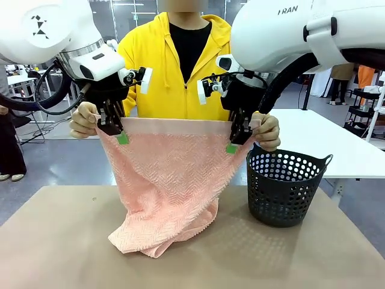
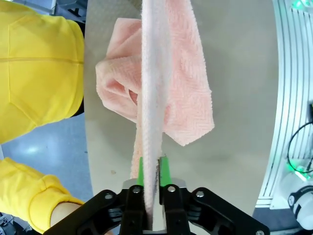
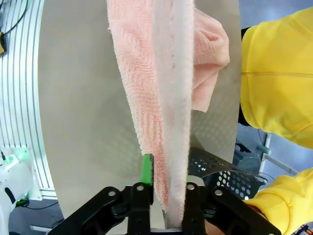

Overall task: Fold the towel.
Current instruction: Grab the top end of the 100 cm Hotel Towel extended by the human.

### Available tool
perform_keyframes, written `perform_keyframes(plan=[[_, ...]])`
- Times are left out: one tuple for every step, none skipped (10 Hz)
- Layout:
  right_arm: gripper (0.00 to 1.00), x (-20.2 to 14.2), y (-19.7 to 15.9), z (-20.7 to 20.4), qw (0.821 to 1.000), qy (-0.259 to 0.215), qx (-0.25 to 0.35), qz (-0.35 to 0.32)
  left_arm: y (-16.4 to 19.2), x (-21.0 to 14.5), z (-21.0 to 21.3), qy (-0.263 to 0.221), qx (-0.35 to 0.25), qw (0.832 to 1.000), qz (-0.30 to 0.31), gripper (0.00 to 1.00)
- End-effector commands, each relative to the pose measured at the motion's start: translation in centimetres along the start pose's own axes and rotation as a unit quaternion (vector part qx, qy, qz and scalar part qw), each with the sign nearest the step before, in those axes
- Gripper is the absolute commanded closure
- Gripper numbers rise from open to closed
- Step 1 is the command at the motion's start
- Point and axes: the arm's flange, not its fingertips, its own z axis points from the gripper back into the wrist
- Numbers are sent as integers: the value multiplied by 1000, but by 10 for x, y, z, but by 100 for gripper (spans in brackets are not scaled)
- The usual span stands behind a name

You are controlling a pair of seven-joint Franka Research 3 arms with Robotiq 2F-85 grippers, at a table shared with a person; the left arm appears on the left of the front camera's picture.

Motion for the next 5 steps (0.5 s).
perform_keyframes(plan=[[100, 1, 8, -3, 1000, 5, -7, -10, -10, -8, 2, 1, -22, 1000, -3, 100], [100, 1, 7, -1, 1000, 4, -11, -9, -11, -8, 3, 1, -21, 1000, -3, 100], [100, 2, 7, 0, 1000, -1, -13, -11, -11, -7, 1, -1, -20, 1000, -2, 100], [100, 1, 7, 0, 1000, 0, -12, -12, -12, -7, -1, -1, -21, 1000, -2, 100], [100, 0, 7, 0, 1000, -4, -12, -15, -12, -10, -1, -3, -21, 1000, 4, 100]])
